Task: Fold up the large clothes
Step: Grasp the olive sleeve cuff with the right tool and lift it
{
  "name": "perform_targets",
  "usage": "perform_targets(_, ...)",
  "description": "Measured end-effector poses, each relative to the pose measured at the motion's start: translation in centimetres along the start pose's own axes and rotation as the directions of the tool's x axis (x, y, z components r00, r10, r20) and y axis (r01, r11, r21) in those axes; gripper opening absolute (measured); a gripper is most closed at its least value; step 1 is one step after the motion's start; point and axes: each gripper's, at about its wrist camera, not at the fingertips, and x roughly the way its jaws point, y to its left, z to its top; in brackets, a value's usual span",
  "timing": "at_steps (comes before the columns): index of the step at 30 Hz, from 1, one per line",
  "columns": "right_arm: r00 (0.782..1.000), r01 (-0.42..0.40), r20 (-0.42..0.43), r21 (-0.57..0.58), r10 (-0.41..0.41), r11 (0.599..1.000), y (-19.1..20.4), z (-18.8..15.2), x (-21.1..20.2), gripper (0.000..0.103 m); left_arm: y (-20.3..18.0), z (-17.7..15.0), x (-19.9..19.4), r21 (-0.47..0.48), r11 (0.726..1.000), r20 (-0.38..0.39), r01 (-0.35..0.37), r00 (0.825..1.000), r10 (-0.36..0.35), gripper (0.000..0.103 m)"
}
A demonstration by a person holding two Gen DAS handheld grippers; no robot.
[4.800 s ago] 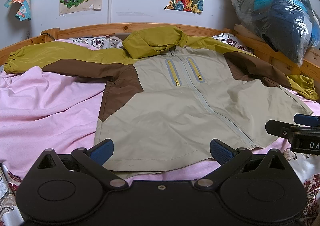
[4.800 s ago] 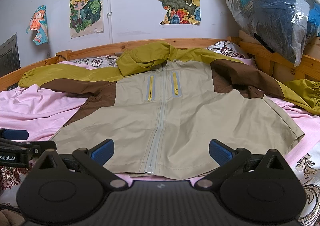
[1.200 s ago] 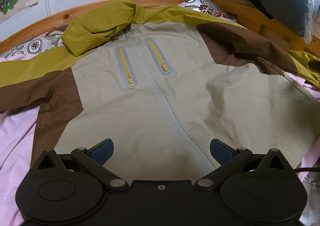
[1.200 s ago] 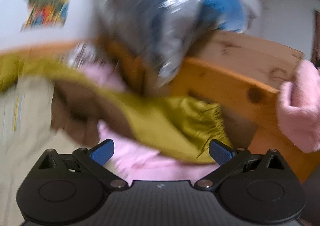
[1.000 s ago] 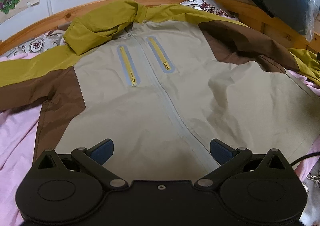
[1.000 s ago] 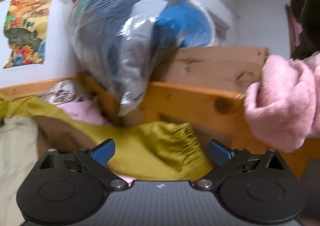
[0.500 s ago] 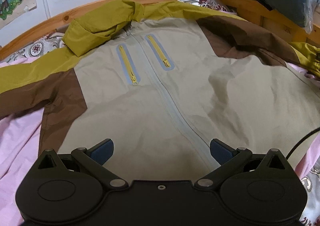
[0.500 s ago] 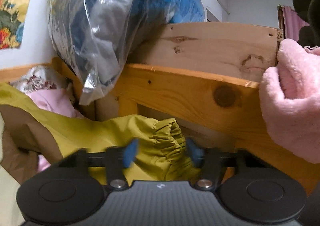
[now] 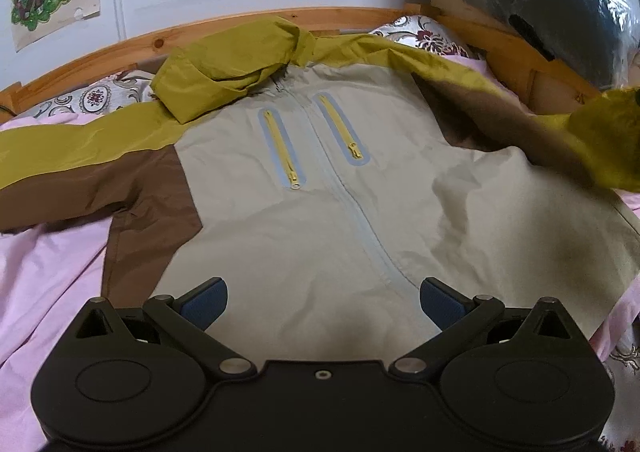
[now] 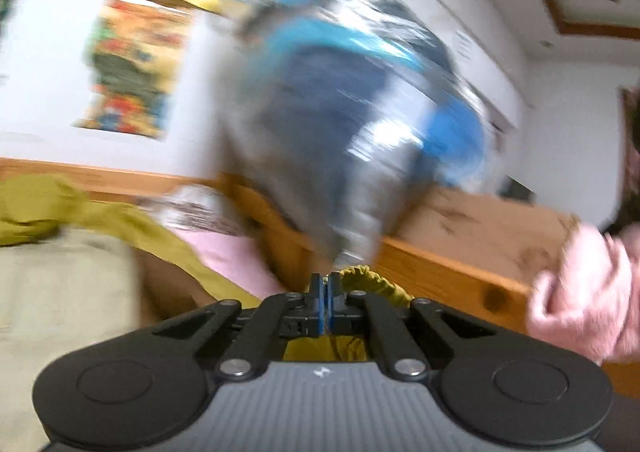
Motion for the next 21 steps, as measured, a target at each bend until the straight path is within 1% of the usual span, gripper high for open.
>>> perform_targets(3, 0.994, -0.095, 0.050, -0.062, 0.098, 0.994, 2.9, 1.8, -2.8, 0.002, 1.2, -0.2, -0.5, -0.015, 1.000, 0.015, -0.007, 1.000, 0.007, 0.102)
perform_targets(5, 0.988, -0.120, 0.090, -0.091, 0.128, 0.989, 4.2, 3.7, -3.6, 0.002, 2.2, -0.3, -0.9, -0.032, 0.999, 0.026, -0.014, 1.000, 0.015, 0.102)
perform_targets(8, 0.976, -0.147, 0.146, -0.108, 0.162, 0.983, 5.2, 7.8, -3.1, 0.001, 3.8, -0.6, -1.5, -0.064, 0.998, 0.041, -0.028, 0.999, 0.030, 0.102)
perform_targets(9, 0.970, -0.158, 0.167, -0.119, 0.177, 0.980, 5.4, 9.1, -3.0, 0.001, 4.3, -0.7, -1.6, -0.076, 0.997, 0.045, -0.034, 0.998, 0.038, 0.102)
perform_targets(12, 0.936, -0.221, 0.241, -0.161, 0.255, 0.962, 7.0, 13.7, -2.6, 0.001, 5.9, -1.1, -2.0, -0.112, 0.992, 0.046, -0.055, 0.997, 0.061, 0.102)
perform_targets(15, 0.871, -0.350, 0.291, -0.198, 0.396, 0.916, 9.8, 17.8, -2.6, 0.001, 7.2, -1.7, -2.3, -0.135, 0.988, 0.039, -0.069, 0.996, 0.075, 0.102)
perform_targets(16, 0.841, -0.404, 0.293, -0.219, 0.455, 0.888, 11.3, 18.9, -2.6, 0.001, 7.5, -2.0, -2.4, -0.137, 0.988, 0.035, -0.075, 0.996, 0.080, 0.102)
perform_targets(17, 0.807, -0.458, 0.289, -0.242, 0.514, 0.855, 12.8, 19.8, -2.6, 0.000, 7.8, -2.2, -2.6, -0.138, 0.987, 0.031, -0.079, 0.996, 0.084, 0.102)
perform_targets(18, 0.769, -0.511, 0.281, -0.270, 0.575, 0.816, 14.7, 20.5, -2.8, 0.000, 7.9, -2.4, -2.7, -0.136, 0.987, 0.029, -0.082, 0.996, 0.087, 0.102)
perform_targets(19, 0.727, -0.564, 0.255, -0.308, 0.637, 0.766, 16.8, 20.9, -2.9, 0.000, 8.0, -2.6, -2.8, -0.132, 0.988, 0.027, -0.086, 0.996, 0.090, 0.102)
perform_targets(21, 0.660, -0.632, 0.203, -0.372, 0.724, 0.680, 20.5, 21.0, -3.1, 0.000, 8.1, -3.0, -3.0, -0.119, 0.988, 0.020, -0.100, 0.995, 0.103, 0.102)
